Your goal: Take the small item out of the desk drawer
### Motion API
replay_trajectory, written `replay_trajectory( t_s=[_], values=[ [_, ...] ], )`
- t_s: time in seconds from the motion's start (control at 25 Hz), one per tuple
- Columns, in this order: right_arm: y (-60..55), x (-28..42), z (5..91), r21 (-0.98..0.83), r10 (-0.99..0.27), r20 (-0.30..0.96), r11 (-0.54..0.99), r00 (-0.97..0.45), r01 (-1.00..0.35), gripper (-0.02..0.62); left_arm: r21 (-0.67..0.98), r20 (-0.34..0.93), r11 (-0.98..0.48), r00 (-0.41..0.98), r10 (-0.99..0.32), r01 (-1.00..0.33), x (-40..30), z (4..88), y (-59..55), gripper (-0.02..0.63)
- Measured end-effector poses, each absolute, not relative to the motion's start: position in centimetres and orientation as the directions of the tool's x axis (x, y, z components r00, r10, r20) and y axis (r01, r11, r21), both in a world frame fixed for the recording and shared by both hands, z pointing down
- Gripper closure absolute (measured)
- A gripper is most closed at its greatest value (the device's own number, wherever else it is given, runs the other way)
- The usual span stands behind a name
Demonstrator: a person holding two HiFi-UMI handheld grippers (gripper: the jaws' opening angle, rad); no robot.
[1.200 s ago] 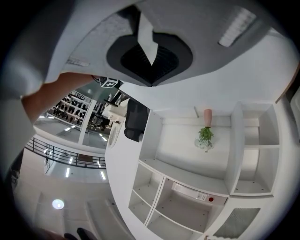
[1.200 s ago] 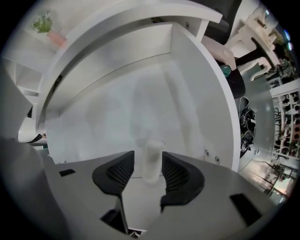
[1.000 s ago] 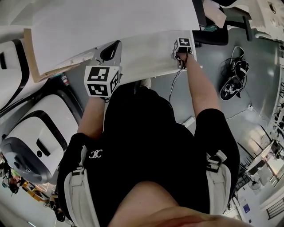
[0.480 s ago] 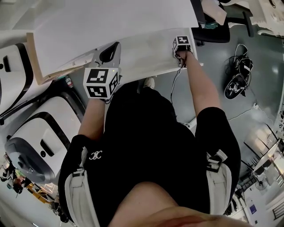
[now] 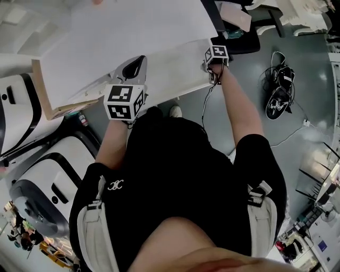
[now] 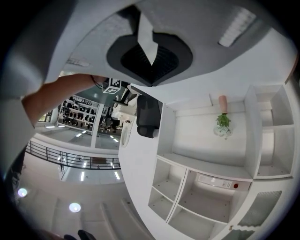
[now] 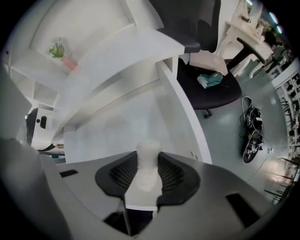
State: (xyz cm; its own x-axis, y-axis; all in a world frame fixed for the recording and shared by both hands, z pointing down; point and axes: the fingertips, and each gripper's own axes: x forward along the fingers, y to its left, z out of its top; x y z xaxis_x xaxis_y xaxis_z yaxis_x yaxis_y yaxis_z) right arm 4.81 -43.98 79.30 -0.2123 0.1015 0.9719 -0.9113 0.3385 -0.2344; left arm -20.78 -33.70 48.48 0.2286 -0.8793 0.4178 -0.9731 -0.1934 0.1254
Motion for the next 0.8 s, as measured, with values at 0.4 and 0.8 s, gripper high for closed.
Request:
replay_trajectory(
  t_s=[0.4,0.8],
  values=[
    [-46.6,4.7,67.2,-0.320,-0.219,0.878,0.394,-0.426,-0.862,0.466,0.095,0.360,-0.318,0.331,-0.872,-0.943,-15.7,45.8,-35.9,0.594],
    [-48.3,6.1,48.1,-0.202,-0.733,0.489,0.432,-0.473,-0.879,0.472,0.079,0.325,-0.407,0.409,-0.852,-0.910,-11.6,43.9,-37.6,0.592]
  ],
)
